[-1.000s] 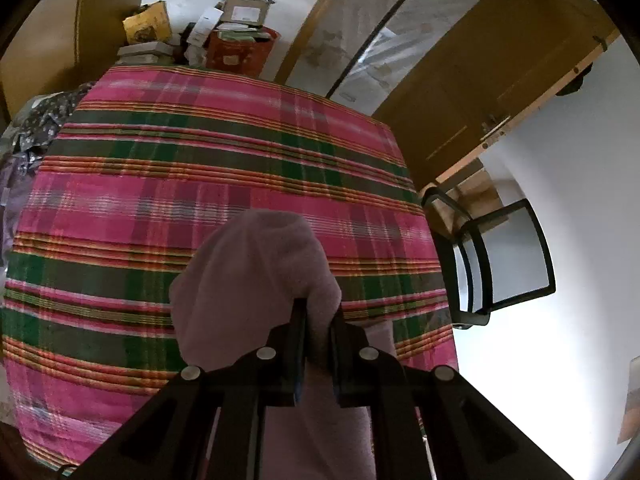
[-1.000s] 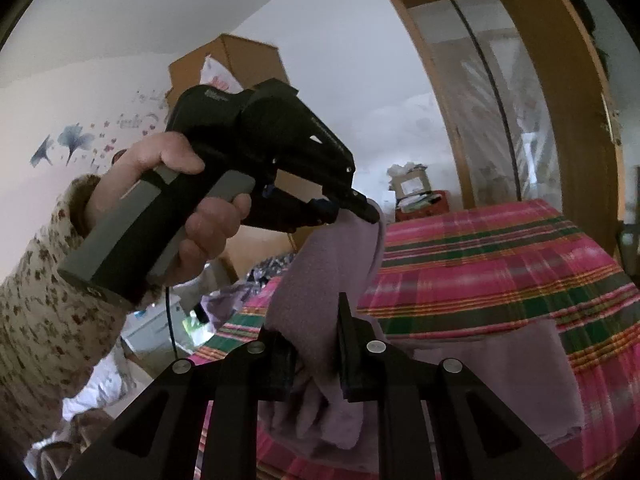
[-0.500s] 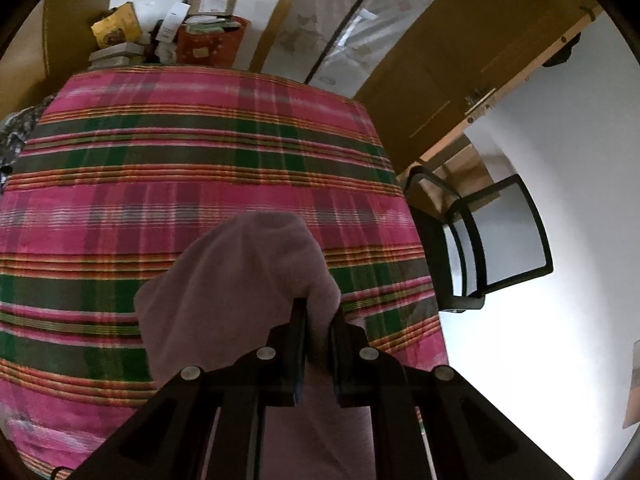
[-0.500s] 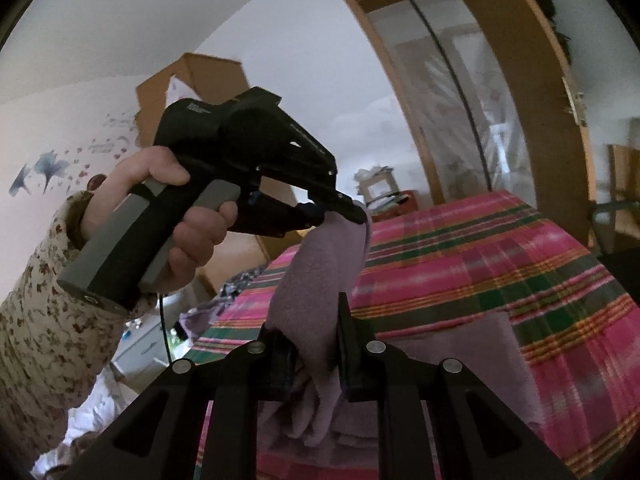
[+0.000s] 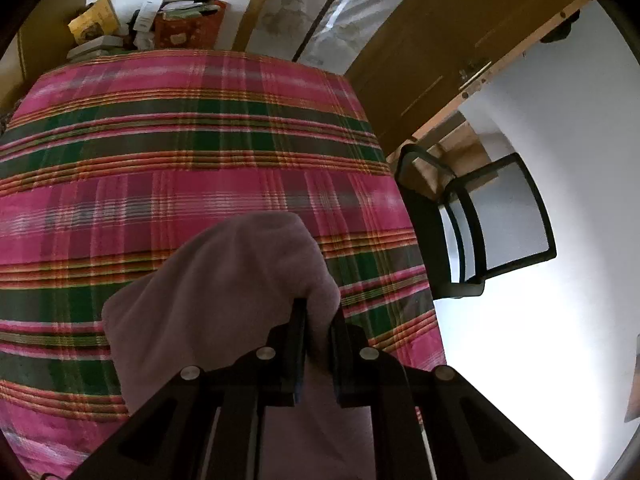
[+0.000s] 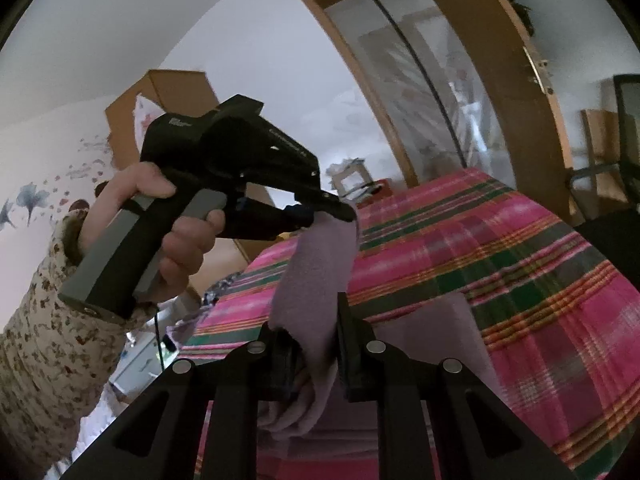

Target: Fold clothes

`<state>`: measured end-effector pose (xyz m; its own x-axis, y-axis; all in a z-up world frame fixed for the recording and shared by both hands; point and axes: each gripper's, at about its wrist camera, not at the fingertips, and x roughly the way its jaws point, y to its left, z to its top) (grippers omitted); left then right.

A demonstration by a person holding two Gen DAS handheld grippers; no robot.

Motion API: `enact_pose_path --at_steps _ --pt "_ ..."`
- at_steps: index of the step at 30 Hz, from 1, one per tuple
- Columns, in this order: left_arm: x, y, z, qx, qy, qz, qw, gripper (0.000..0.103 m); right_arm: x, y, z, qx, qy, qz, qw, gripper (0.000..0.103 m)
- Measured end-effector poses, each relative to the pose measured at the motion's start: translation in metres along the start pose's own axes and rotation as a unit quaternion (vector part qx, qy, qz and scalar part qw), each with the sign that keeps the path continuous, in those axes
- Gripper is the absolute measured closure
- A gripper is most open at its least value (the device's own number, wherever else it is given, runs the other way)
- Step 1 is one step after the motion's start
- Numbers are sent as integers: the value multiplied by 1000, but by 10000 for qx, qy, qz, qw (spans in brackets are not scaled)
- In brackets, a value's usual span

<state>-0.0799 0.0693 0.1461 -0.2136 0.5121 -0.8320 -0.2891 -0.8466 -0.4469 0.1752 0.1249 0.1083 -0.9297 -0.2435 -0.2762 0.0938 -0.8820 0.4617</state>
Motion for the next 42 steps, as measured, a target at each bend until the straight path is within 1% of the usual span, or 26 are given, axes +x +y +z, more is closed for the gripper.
enact_pose_path --at_steps 8,15,27,34,35,42 --pt "26 -15 5 70 209 81 9997 91 -3 -28 1 302 33 -160 9994 86" --pt "59 -24 6 172 468 233 9985 90 -6 -55 -8 652 90 -334 9973 86" --pt "102 -30 9 213 828 406 9955 89 -1 -85 -19 804 224 -609 9946 86" --pt "121 -30 8 184 993 391 9941 88 2 -101 -25 922 297 -746 9925 86" --pt "124 -29 8 179 1016 388 9939 86 2 -102 -26 928 296 -758 9924 86" --pt "126 -24 10 89 1107 147 9937 85 5 -112 -31 1043 384 -752 9910 86"
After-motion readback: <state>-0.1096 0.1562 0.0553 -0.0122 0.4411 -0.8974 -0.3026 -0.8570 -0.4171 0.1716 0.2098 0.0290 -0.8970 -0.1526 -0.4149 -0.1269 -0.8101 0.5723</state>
